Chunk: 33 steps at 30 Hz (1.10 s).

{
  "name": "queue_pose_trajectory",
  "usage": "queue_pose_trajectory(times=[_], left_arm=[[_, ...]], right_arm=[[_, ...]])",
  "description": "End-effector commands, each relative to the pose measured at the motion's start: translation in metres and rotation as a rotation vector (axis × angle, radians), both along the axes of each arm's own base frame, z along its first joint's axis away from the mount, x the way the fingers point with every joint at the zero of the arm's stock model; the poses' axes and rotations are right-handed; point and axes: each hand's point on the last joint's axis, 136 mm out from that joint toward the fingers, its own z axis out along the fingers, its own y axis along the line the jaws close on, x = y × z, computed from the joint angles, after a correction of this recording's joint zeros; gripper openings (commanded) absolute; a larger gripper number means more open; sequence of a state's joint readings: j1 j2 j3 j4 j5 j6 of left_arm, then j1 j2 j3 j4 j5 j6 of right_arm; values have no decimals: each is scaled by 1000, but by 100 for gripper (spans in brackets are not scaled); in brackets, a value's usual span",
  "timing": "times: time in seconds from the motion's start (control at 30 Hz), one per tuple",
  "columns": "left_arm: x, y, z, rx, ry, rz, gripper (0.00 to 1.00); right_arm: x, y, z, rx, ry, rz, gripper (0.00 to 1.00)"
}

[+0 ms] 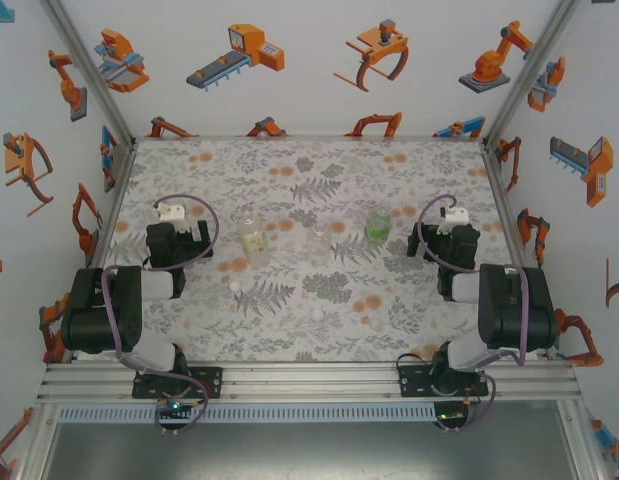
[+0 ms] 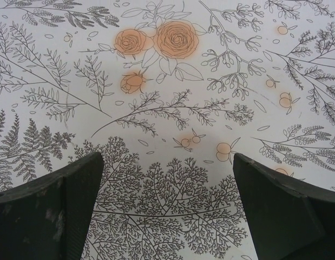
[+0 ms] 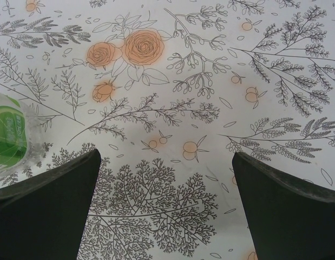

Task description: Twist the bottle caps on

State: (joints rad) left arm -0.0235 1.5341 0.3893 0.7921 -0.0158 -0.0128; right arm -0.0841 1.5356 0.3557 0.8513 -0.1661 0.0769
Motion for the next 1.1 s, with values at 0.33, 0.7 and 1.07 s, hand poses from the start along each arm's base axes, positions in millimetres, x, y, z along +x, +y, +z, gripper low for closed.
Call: queue_pose_trajectory(times=[0.33,0.7,1.07], left_arm=[[10,4,14,-15,-48,19,97],[6,13,38,-5,-61,77,97],[-13,6,96,-46,13,63,97]], right_arm=[[11,-5,14,-23,-55,-6,99],[5,-1,33,-26,-84,16,98],[-17,31,80,15,-120,158,96]])
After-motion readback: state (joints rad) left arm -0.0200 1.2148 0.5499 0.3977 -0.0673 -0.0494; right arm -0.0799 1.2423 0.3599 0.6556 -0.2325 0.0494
